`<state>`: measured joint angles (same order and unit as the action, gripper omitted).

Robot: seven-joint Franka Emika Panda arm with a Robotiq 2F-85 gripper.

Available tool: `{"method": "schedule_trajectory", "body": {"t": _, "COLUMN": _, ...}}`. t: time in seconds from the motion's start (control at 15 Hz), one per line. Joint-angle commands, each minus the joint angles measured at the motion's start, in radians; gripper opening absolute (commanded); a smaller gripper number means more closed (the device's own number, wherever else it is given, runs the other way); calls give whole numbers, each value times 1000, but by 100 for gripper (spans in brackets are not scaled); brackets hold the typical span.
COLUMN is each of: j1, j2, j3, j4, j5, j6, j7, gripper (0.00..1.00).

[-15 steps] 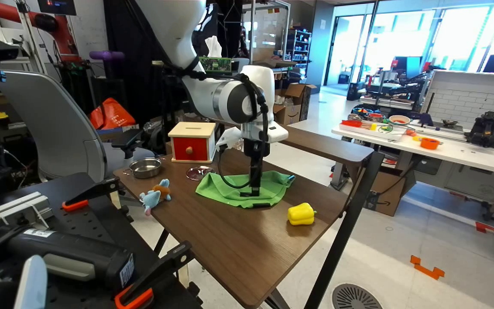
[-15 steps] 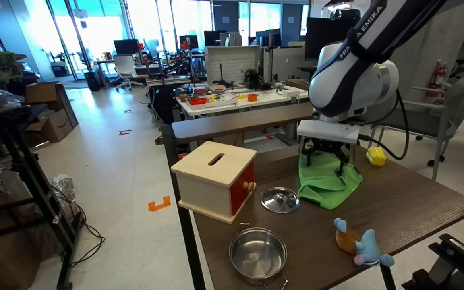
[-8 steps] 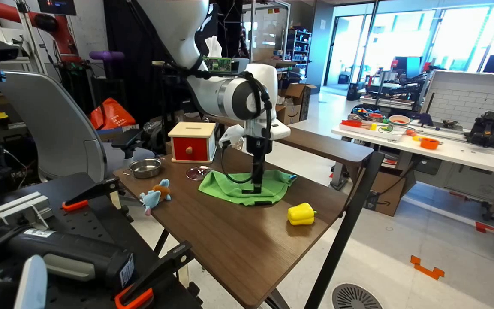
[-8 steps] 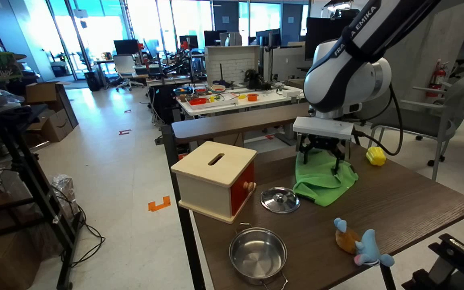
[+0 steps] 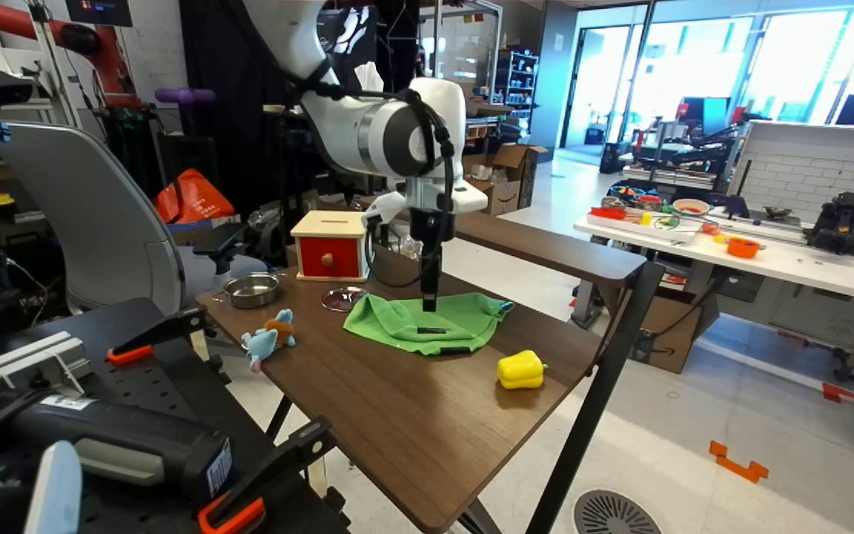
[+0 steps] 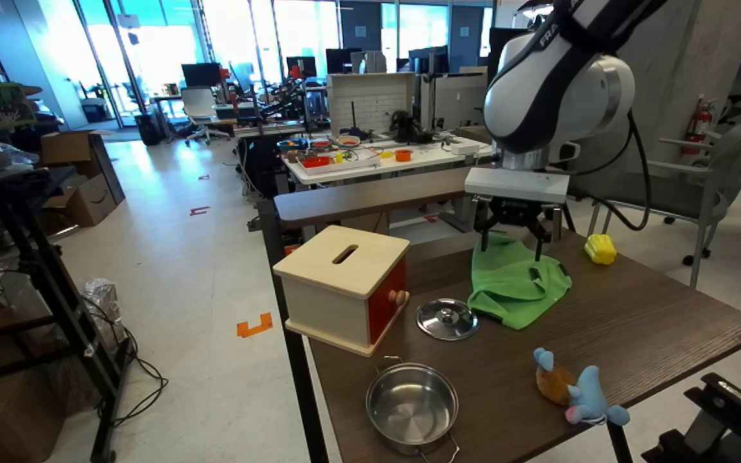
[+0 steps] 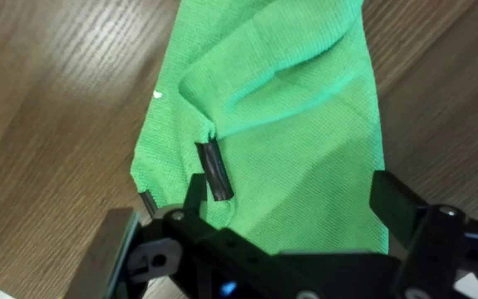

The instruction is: Move the green cloth

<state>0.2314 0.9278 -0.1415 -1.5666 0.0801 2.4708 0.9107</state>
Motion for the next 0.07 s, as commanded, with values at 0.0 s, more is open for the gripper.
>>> {"method": "schedule_trajectory", "body": {"t": 0.0, "j1": -1, "j2": -36, "j3": 7, "j4": -38, "j5": -15, "j6": -3, "j7": 0, "gripper": 100}}
